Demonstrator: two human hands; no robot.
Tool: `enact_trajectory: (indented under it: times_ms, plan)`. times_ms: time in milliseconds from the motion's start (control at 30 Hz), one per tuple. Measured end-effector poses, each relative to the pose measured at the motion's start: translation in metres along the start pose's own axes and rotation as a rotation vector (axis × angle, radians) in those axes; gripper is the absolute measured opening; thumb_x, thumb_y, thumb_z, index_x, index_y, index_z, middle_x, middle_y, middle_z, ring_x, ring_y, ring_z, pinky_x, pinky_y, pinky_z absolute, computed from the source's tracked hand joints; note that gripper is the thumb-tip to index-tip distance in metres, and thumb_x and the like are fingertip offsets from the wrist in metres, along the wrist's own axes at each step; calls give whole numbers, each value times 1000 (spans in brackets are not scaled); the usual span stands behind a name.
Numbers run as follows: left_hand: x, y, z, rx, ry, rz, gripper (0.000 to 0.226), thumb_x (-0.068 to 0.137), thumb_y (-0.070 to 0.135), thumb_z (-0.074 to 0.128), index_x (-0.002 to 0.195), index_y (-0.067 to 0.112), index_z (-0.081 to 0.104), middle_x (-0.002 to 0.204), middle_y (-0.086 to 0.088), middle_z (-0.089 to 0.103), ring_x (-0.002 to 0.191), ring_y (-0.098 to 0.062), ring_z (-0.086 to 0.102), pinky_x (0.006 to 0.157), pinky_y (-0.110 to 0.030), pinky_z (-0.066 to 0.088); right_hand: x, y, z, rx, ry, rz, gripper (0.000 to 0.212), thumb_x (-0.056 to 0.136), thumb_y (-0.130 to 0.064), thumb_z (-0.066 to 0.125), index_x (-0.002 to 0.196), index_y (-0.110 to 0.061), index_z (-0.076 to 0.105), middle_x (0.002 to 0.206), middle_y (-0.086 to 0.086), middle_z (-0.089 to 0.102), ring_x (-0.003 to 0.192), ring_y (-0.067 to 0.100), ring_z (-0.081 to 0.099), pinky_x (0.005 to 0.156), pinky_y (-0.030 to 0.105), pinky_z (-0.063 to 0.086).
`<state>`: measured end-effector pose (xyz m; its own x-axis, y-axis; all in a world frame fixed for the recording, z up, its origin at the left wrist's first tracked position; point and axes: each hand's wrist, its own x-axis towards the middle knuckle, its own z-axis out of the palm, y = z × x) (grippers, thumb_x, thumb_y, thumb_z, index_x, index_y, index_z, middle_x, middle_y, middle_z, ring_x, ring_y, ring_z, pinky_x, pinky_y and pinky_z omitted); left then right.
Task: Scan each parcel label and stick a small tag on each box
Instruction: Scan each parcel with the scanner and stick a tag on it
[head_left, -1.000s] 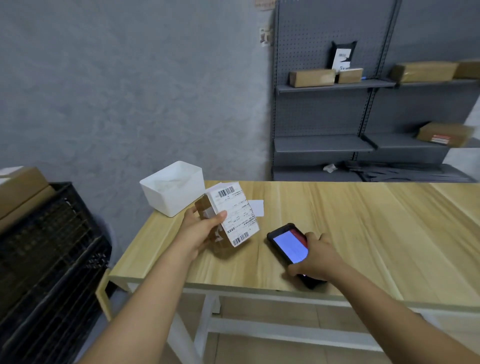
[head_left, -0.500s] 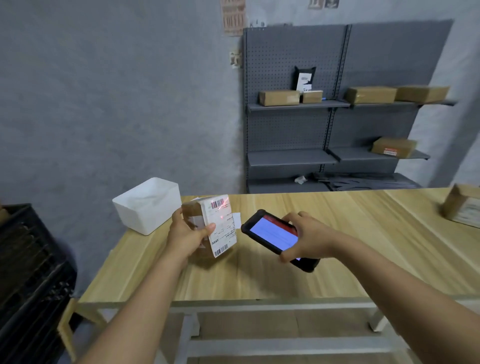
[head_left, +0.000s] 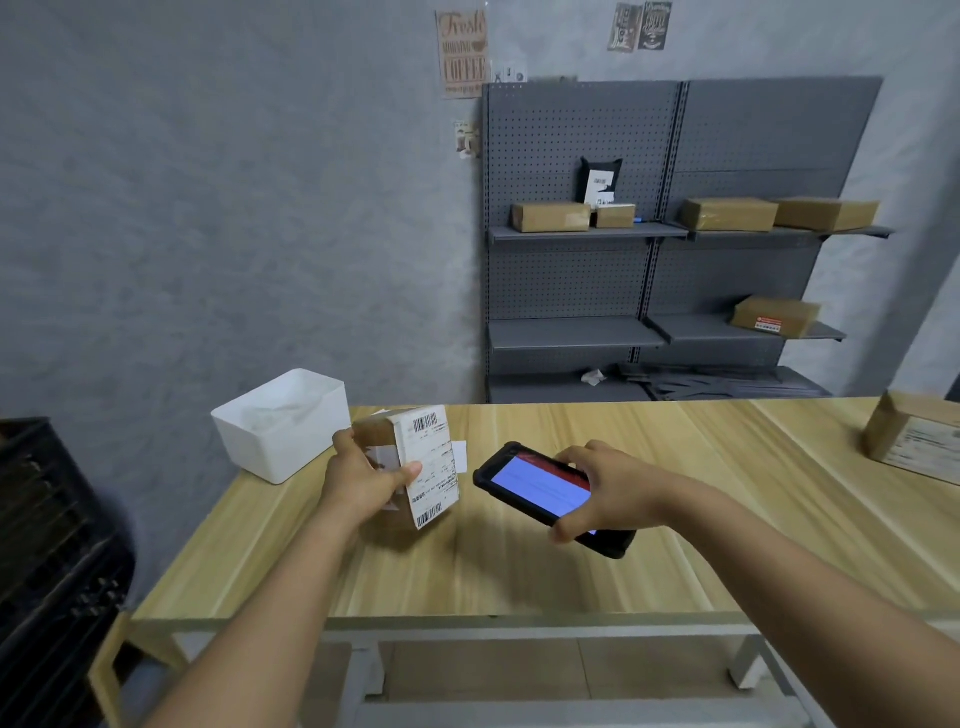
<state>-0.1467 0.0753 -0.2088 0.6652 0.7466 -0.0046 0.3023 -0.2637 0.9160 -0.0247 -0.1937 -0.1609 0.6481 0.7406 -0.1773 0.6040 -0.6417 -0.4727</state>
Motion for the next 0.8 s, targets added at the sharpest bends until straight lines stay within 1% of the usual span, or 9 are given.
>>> enact_trajectory:
  times_ms: [67,167,233,300,433,500,667,733,800]
  plan:
    - [-1,-2,-3,9,39,-24,70,72,20,83,118,13,30,105,-4,57,76,-12,62,54,-26,56,3,5,6,-21,19,17,80,53,-56,77,121,-30,42,102,-11,39,89,9,52,68,23,49]
    - [-2,-8,-12,-203,-7,-167,61,75,24,82,119,9,42,108,-7,67,90,-23,67,79,-40,56,10,18,23,-69,47,74,74,55,-49,78,117,-26,42,105,-6,37,88,11,51,65,22,48]
    - [-8,-11,-15,-272,-99,-213,44,78,28,79,115,16,59,96,-2,75,86,-21,71,72,-35,55,16,28,35,-83,45,129,77,56,-49,77,120,-24,42,106,-5,36,87,11,50,63,21,46]
    - [-17,-12,-16,-253,-158,-243,32,79,36,76,103,19,64,86,3,76,81,-16,72,70,-33,55,21,36,45,-85,32,187,83,55,-52,78,123,-23,41,107,-4,35,88,12,48,63,21,45]
    - [-24,-14,-13,-236,-261,-378,42,80,44,72,109,13,66,90,0,72,83,-20,66,74,-34,54,31,46,59,-117,46,255,86,52,-57,77,122,-19,44,107,-1,35,91,14,46,67,24,44]
    - [-25,-17,-11,-246,-300,-435,45,83,45,68,113,12,65,95,-4,66,85,-24,62,84,-39,52,35,48,64,-134,43,262,86,52,-59,76,121,-19,44,106,-1,35,95,16,42,70,25,42]
    - [-23,-25,-7,-273,-339,-474,32,91,42,57,110,18,66,110,-6,71,99,-28,65,96,-43,50,42,51,71,-195,-23,277,86,58,-56,75,126,-18,39,108,0,32,101,18,34,77,27,39]
    - [-20,-26,-5,-256,-341,-465,30,93,41,54,109,19,66,105,-4,74,101,-26,67,94,-40,51,45,48,70,-235,-61,293,84,61,-55,75,128,-17,39,110,0,31,107,19,35,80,28,39]
    - [-16,-25,-4,-229,-317,-441,25,94,37,52,106,19,66,94,-1,76,91,-21,69,82,-34,54,50,42,67,-288,-71,285,82,65,-59,72,128,-17,41,118,1,35,115,21,35,86,29,39]
